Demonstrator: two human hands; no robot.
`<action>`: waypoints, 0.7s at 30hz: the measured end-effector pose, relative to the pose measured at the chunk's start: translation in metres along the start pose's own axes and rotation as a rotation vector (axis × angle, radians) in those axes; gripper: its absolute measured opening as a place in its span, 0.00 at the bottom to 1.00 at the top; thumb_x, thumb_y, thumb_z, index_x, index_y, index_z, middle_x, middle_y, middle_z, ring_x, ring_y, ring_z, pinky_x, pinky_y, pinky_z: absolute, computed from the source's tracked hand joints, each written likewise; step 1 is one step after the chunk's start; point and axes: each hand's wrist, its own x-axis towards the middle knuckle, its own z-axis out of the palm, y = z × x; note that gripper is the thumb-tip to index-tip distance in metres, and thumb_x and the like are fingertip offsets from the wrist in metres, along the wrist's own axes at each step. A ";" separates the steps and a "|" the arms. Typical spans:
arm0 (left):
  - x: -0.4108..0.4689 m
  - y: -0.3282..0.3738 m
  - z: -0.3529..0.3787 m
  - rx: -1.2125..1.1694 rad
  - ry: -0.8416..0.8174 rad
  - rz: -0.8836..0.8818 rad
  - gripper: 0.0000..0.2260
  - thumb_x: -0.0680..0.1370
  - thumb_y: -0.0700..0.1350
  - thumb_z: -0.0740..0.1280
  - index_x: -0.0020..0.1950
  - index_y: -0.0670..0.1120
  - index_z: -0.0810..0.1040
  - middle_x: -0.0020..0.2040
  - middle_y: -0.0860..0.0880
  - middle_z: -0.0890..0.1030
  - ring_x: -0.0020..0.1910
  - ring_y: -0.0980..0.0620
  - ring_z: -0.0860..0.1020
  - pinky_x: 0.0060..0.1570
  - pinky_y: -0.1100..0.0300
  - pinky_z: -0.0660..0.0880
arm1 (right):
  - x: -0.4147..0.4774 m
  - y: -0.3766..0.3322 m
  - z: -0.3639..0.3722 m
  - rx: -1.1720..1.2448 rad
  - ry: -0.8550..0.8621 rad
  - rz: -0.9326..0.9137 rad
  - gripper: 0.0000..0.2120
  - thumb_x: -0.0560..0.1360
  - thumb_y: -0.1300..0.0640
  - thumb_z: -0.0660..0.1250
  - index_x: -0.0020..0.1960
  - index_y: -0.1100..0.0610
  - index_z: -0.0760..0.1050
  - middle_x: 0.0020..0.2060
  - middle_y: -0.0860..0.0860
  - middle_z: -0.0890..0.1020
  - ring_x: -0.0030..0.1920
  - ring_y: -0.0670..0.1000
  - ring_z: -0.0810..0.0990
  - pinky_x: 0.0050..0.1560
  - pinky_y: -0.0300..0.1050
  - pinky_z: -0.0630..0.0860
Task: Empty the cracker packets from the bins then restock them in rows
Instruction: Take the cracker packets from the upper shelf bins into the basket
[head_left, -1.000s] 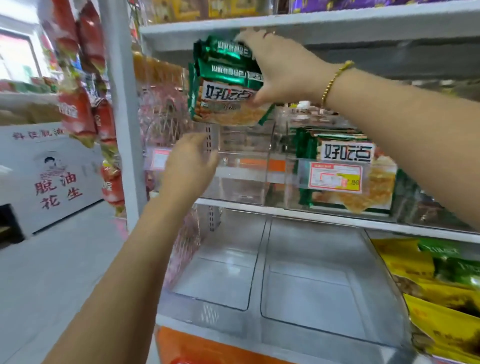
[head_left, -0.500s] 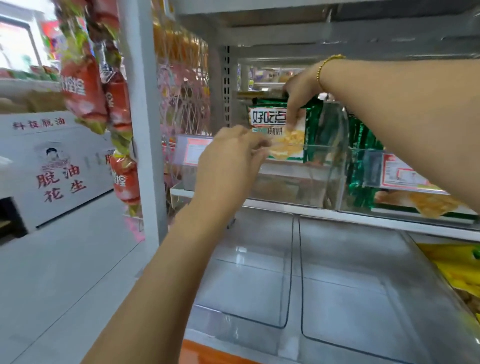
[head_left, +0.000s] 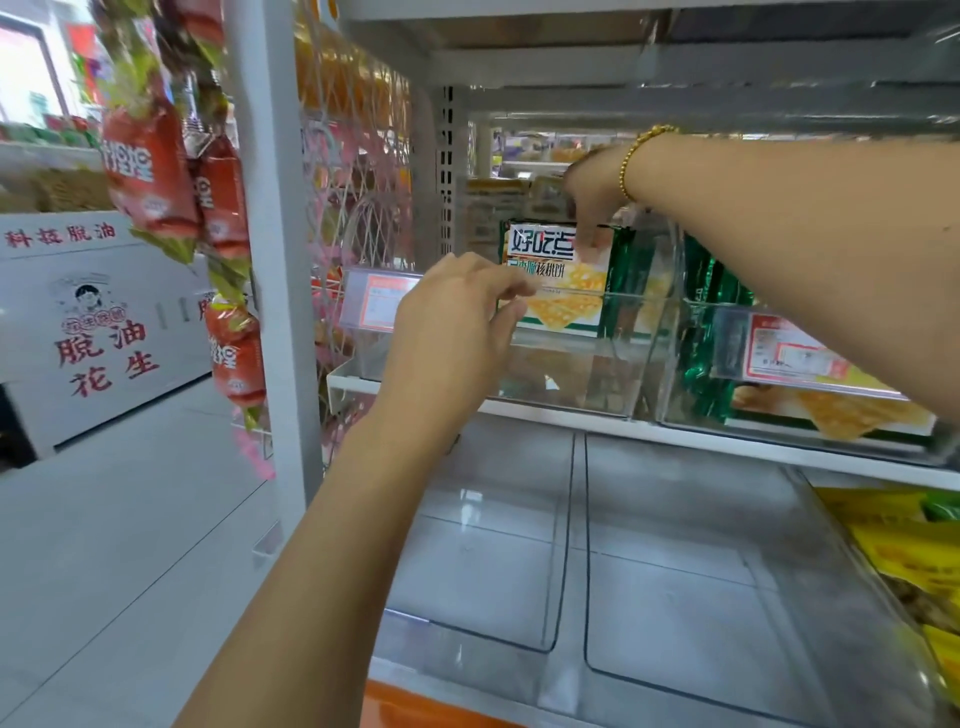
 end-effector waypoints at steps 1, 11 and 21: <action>0.000 0.001 0.000 -0.006 -0.006 -0.010 0.09 0.78 0.43 0.67 0.57 0.48 0.82 0.53 0.50 0.80 0.54 0.50 0.75 0.47 0.66 0.62 | -0.002 0.000 -0.001 0.023 0.016 -0.001 0.22 0.75 0.56 0.70 0.64 0.66 0.73 0.57 0.61 0.77 0.58 0.61 0.75 0.56 0.51 0.71; -0.074 0.033 -0.034 -0.256 0.102 -0.231 0.12 0.76 0.48 0.69 0.35 0.46 0.72 0.31 0.54 0.75 0.33 0.58 0.73 0.33 0.71 0.66 | -0.111 -0.043 -0.004 0.430 0.428 -0.331 0.14 0.76 0.49 0.67 0.35 0.54 0.69 0.32 0.46 0.73 0.34 0.46 0.70 0.34 0.43 0.65; -0.285 -0.028 -0.069 0.052 -0.720 -0.609 0.09 0.75 0.48 0.70 0.54 0.49 0.77 0.51 0.51 0.80 0.49 0.54 0.78 0.45 0.69 0.72 | -0.237 -0.143 0.175 0.786 -0.143 -0.570 0.20 0.71 0.72 0.61 0.58 0.54 0.74 0.51 0.48 0.71 0.48 0.44 0.68 0.40 0.31 0.61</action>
